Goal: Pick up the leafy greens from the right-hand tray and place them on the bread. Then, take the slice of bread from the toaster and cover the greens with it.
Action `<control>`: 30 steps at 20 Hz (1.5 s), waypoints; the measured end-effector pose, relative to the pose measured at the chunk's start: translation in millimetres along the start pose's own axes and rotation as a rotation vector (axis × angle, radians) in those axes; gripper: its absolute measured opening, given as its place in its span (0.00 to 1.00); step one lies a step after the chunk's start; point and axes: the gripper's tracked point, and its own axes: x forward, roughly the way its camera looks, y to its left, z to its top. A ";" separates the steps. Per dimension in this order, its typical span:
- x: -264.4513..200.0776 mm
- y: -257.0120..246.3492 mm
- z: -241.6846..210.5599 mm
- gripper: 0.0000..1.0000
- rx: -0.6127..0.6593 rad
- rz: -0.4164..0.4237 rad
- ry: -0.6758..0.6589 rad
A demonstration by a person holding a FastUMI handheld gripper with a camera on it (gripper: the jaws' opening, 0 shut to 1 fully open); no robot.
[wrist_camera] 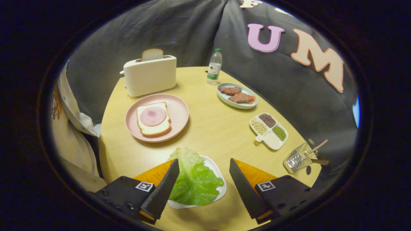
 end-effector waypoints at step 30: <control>40.7 26.2 -56.4 0.12 0.059 0.077 0.161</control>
